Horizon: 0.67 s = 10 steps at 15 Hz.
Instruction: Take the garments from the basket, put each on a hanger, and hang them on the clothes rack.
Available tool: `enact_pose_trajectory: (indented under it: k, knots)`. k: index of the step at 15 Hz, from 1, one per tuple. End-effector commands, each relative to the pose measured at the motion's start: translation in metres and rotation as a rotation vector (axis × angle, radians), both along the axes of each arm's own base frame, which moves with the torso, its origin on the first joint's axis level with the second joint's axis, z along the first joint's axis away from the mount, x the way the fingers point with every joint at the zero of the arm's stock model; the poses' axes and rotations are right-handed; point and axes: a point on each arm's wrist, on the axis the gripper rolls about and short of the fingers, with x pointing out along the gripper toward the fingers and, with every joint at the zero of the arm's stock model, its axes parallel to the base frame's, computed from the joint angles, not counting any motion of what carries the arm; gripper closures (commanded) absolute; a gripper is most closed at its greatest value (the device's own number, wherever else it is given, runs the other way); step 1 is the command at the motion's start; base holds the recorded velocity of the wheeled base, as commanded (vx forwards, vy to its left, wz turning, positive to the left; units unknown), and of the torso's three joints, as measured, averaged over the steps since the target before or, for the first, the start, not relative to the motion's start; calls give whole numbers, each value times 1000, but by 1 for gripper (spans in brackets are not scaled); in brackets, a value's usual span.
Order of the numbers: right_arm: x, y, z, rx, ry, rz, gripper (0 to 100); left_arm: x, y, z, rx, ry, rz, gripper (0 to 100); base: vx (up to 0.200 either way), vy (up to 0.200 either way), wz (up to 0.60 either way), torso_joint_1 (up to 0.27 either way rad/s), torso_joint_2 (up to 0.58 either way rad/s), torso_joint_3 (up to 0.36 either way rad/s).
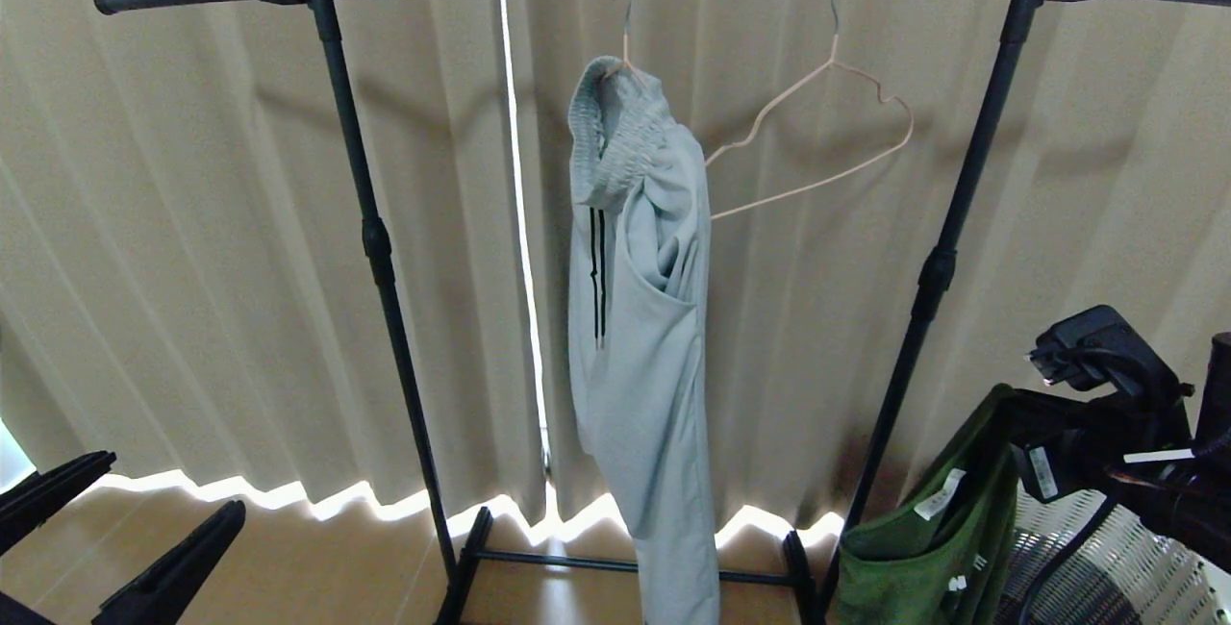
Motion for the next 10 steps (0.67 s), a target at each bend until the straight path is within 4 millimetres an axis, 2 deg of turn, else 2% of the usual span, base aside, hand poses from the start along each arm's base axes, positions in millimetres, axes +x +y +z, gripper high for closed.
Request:
enact_pose_trajectory:
  k: [1, 10]
  knots:
    - [0, 0, 0, 0, -2, 2, 100, -1, 0, 0, -3, -7, -1, 0, -200, 0, 0, 2, 2, -7]
    - [4, 2, -2, -2, 8, 8, 100, -1, 0, 0, -2, 0, -4, 0, -200, 0, 0, -2, 2, 1]
